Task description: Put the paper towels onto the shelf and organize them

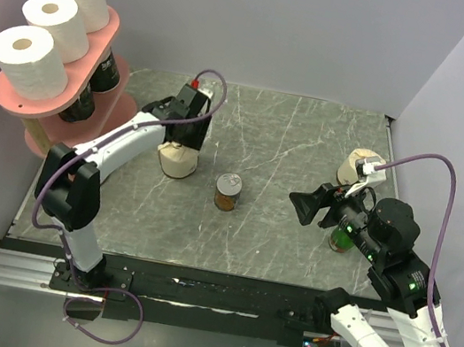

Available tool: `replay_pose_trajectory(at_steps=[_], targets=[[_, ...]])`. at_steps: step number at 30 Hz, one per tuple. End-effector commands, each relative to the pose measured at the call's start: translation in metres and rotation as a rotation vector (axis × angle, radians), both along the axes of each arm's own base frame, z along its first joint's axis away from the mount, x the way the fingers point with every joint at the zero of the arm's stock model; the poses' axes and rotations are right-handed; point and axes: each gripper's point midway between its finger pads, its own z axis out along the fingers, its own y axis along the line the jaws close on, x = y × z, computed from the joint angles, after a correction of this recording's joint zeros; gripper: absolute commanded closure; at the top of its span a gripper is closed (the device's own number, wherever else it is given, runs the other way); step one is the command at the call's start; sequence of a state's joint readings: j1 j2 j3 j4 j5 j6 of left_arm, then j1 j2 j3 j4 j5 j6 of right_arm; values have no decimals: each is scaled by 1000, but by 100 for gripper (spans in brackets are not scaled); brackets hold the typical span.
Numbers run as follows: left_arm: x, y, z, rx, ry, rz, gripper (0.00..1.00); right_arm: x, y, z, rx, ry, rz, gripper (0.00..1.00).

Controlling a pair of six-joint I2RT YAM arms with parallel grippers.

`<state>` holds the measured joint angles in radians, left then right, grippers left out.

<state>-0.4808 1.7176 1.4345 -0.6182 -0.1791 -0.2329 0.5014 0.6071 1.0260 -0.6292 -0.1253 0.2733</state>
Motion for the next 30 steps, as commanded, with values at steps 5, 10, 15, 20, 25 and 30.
replay_pose_trajectory(at_steps=[5,10,15,20,25,30], targets=[[30,-8,98,-98,-205,18,37,-6,-3,12,37,-43,-6,12],[58,23,96,-140,-173,70,47,-7,0,13,49,-37,6,15],[65,14,77,-173,-125,22,53,-7,0,11,50,-40,6,16],[50,19,24,-153,-20,70,59,-6,0,10,44,-39,4,15],[29,25,-19,-136,51,100,68,-4,-2,5,38,-39,-9,14],[27,35,-20,-103,40,133,69,-3,-1,4,38,-33,-6,14]])
